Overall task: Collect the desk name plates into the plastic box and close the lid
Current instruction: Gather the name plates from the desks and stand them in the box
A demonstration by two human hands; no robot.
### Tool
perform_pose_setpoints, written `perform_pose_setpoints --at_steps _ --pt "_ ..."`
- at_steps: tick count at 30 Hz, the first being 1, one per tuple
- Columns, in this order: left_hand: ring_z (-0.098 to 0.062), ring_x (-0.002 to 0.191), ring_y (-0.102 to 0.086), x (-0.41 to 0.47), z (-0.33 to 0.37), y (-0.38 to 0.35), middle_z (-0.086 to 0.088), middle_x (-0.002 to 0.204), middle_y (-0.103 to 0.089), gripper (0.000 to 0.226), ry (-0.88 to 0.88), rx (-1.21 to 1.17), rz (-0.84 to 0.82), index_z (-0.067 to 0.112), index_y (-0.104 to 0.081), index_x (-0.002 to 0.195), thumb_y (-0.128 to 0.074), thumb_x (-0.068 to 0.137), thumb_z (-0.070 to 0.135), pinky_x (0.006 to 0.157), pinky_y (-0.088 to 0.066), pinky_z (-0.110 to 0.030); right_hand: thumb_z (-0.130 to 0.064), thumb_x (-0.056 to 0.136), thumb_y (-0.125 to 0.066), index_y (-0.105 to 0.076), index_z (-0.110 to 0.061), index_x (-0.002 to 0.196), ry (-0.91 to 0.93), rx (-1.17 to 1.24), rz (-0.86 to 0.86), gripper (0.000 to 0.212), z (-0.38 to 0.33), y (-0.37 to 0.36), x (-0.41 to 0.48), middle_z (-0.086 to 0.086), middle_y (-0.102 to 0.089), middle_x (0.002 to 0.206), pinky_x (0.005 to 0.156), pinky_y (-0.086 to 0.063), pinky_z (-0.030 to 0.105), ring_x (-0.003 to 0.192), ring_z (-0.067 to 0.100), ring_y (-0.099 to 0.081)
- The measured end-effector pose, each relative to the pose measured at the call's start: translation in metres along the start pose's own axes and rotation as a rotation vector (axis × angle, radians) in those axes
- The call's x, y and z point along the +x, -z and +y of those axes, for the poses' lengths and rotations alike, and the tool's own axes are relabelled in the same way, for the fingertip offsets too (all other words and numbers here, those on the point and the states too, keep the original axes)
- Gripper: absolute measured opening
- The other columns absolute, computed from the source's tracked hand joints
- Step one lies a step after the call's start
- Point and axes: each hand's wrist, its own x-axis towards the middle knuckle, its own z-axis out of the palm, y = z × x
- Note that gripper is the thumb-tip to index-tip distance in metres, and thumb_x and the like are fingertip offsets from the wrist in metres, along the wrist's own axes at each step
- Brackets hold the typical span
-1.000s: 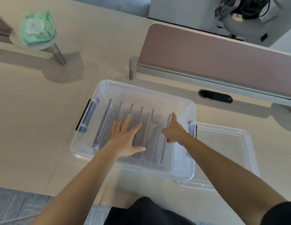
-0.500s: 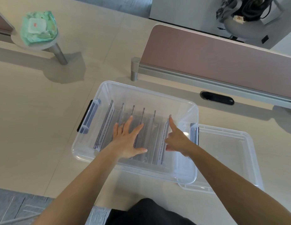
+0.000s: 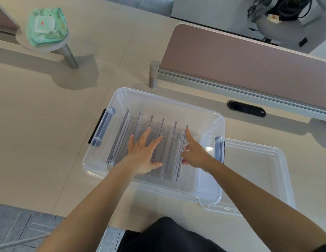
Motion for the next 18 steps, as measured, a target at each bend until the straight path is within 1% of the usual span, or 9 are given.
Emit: perform_pose_setpoints --at_steps 5,9,12,16,18 --pt "-0.032 0.150 0.004 0.0008 -0.0015 -0.0002 -0.001 0.155 0.038 0.098 0.007 0.013 0.018 0.049 0.013 0.149 -0.059 0.084 0.064 0.114 0.020 -0.052 0.005 0.090 -0.056 0.014 -0.052 0.150 0.016 -0.014 0.018 0.108 -0.0010 -0.0010 0.0014 0.030 -0.048 0.137 0.082 -0.059 0.052 0.110 0.045 -0.062" --pt "-0.031 0.150 0.006 0.0004 -0.0004 0.0002 0.000 0.155 0.038 0.098 0.012 0.006 0.013 0.049 0.012 0.149 -0.060 0.084 0.062 0.114 0.020 -0.052 0.003 0.090 -0.057 0.012 -0.054 0.149 0.015 0.009 0.050 0.107 0.0031 -0.0027 0.0024 0.029 -0.058 0.122 0.079 -0.060 0.051 0.103 0.043 -0.066" --pt "-0.031 0.150 0.007 0.0001 -0.0004 0.0007 0.001 0.155 0.038 0.098 0.013 0.001 0.009 0.049 0.013 0.149 -0.060 0.084 0.062 0.115 0.019 -0.052 0.003 0.090 -0.056 0.011 -0.056 0.149 0.017 0.021 0.067 0.107 0.0051 -0.0038 0.0031 0.028 -0.060 0.117 0.077 -0.061 0.049 0.098 0.042 -0.068" --pt "-0.031 0.151 0.002 -0.0005 -0.0008 0.0006 0.000 0.155 0.038 0.098 0.013 -0.005 0.007 0.050 0.012 0.149 -0.061 0.084 0.061 0.116 0.018 -0.053 0.003 0.089 -0.056 0.011 -0.058 0.148 0.004 0.039 0.068 0.108 0.0041 -0.0028 0.0055 0.027 -0.064 0.108 0.077 -0.061 0.049 0.092 0.041 -0.070" --pt "-0.031 0.151 0.002 -0.0006 -0.0009 0.0003 0.000 0.155 0.038 0.098 0.013 -0.006 0.011 0.050 0.012 0.149 -0.061 0.084 0.061 0.116 0.018 -0.053 0.003 0.090 -0.055 0.012 -0.056 0.149 0.000 0.028 0.068 0.107 0.0029 -0.0028 0.0050 0.026 -0.066 0.104 0.078 -0.061 0.048 0.092 0.041 -0.070"
